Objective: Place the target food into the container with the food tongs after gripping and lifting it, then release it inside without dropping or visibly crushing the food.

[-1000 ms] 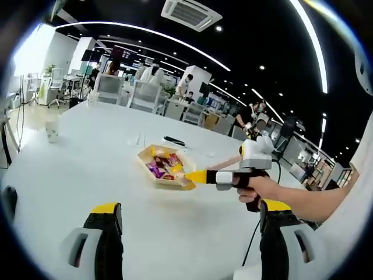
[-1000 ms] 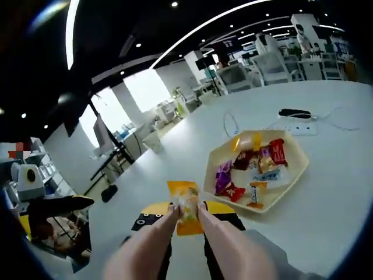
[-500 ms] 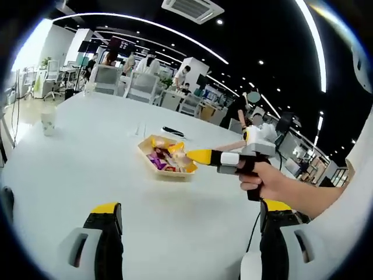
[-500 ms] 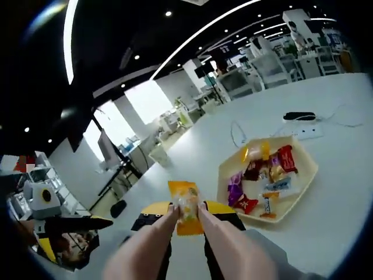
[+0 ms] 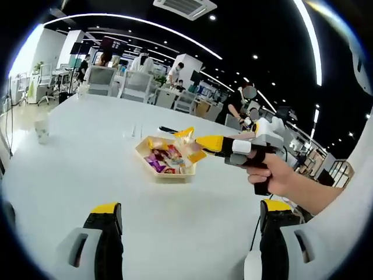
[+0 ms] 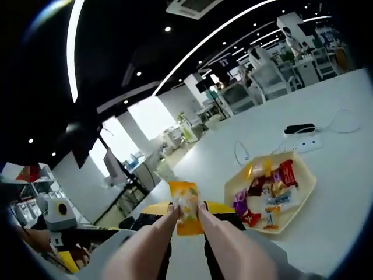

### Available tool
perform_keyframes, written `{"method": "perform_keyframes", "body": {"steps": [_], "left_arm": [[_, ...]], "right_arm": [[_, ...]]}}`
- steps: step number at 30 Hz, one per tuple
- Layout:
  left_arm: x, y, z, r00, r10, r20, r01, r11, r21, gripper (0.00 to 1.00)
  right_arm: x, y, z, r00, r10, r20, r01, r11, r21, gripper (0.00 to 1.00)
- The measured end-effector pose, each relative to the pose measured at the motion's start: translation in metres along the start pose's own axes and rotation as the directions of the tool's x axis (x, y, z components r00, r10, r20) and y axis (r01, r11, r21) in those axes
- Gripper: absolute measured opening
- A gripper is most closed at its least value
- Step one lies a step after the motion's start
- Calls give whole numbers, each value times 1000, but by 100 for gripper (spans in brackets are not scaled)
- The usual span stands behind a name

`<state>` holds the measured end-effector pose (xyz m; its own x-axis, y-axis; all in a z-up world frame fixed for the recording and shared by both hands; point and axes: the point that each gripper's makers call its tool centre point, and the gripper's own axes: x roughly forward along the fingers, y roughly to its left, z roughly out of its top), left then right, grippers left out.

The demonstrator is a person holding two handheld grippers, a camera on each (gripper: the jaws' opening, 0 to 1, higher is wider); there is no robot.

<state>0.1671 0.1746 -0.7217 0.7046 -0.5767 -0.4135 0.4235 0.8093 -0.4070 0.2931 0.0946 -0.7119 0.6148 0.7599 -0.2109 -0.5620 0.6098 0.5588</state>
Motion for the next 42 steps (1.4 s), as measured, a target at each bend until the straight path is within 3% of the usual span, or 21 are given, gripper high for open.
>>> {"method": "perform_keyframes", "body": {"steps": [11, 19, 26, 28, 31, 42], "left_arm": [[7, -12, 0, 998, -57, 1, 57, 998, 10, 99], [-1, -11, 0, 999, -44, 8, 44, 999, 13, 99], [-5, -11, 1, 999, -14, 46, 14, 1000, -3, 99], [-3, -12, -2, 999, -13, 44, 13, 1000, -6, 99], [2, -13, -4, 999, -15, 37, 16, 1000, -14, 99], [18, -16, 16, 997, -34, 70, 35, 999, -12, 99]], "right_arm": [[-22, -1, 4, 999, -30, 28, 30, 999, 17, 20], [-26, 3, 5, 999, -24, 37, 23, 999, 32, 19], [-28, 11, 8, 1000, 4, 25, -4, 1000, 6, 20], [-30, 14, 12, 1000, 5, 23, -4, 998, -64, 20], [-30, 17, 14, 1000, 9, 25, -7, 997, -76, 20], [-43, 8, 29, 999, 3, 43, 0, 997, -81, 20]]}}
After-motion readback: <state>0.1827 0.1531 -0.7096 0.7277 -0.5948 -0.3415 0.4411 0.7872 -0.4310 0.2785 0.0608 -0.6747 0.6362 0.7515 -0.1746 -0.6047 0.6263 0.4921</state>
